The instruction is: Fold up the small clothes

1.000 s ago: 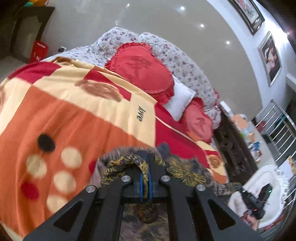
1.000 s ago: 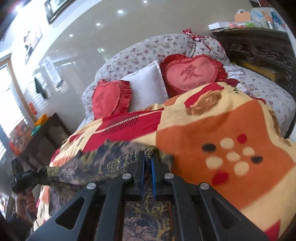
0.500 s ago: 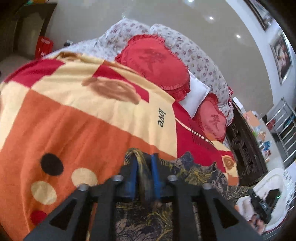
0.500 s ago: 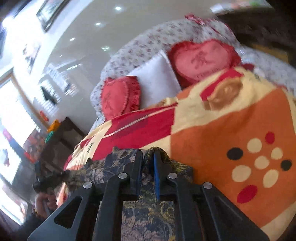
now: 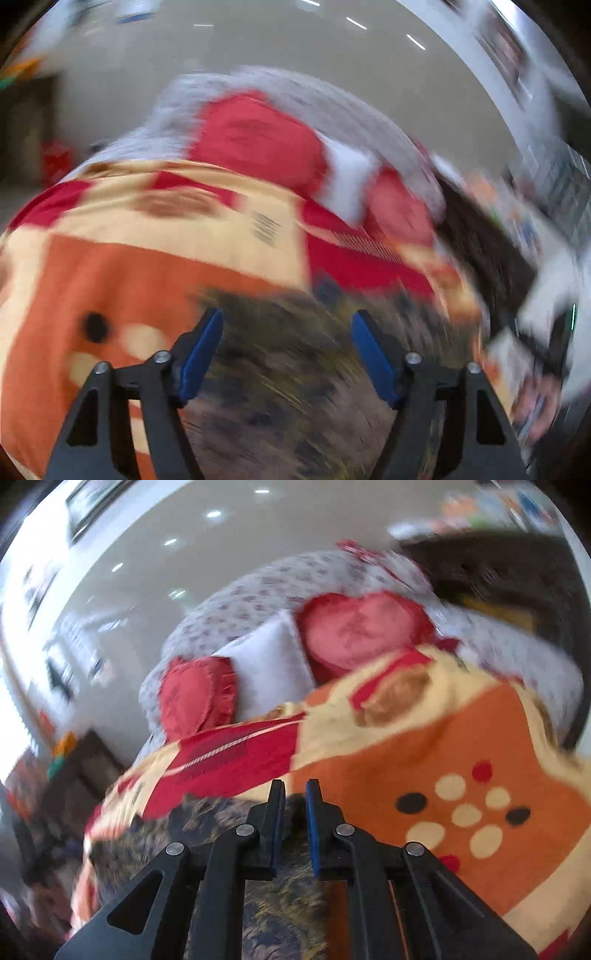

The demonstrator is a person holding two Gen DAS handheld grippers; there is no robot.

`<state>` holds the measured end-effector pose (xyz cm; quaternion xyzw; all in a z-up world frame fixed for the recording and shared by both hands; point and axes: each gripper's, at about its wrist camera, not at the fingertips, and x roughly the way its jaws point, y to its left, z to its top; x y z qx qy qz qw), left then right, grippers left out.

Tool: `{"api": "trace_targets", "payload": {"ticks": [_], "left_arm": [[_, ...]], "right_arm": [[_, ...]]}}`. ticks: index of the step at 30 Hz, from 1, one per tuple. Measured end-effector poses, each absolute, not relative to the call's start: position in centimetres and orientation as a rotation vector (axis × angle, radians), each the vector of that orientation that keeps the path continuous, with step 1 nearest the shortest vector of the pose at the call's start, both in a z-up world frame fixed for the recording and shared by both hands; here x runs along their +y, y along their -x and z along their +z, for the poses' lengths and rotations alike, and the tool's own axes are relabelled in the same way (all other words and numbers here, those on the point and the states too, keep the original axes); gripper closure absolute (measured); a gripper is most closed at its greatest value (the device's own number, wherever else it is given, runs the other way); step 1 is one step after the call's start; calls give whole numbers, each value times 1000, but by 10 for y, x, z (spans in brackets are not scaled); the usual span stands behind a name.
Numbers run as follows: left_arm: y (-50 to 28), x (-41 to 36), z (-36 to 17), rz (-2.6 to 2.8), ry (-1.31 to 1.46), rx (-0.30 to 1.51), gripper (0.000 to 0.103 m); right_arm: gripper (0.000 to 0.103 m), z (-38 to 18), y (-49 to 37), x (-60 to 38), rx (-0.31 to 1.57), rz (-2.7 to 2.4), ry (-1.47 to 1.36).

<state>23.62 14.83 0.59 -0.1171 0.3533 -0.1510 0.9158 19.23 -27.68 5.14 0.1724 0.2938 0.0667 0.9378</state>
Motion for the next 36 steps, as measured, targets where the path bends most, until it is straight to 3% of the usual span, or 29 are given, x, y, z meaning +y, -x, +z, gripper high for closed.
{"api": "trace_targets", "payload": {"ticks": [3,7,12,15,16,17,18,21,26,28,30,36], "left_arm": [[-246,90,-33,-346,65,901,79],[-269,60,-66,-282,-39,1033,80],[-326,81,-16,-169,48,930,80],[-345,108,25,39,35,797,57],[-344,117,36,87,52,760,44],[-339,126,44,83,91,733,39],[-332,133,47,34,134,711,38],[-312,135,41,-28,124,707,38],[-276,118,-17,-97,74,780,33],[-274,117,-54,-49,76,867,33],[-273,123,-72,-52,100,893,33],[-228,145,-39,-60,96,829,32]], "right_arm": [[103,42,-204,-214,723,281,-159],[103,-2,-232,-158,974,265,9],[103,5,-266,-150,987,222,-25],[103,44,-288,-165,863,147,-59],[103,60,-287,-174,778,130,-72],[101,73,-282,-185,704,106,-100],[96,81,-278,-198,673,85,-135],[95,81,-261,-220,685,111,-172],[95,57,-233,-227,703,144,-105],[95,35,-238,-230,758,124,-113],[94,-5,-260,-245,946,41,-143],[94,-8,-240,-273,849,89,-341]]}}
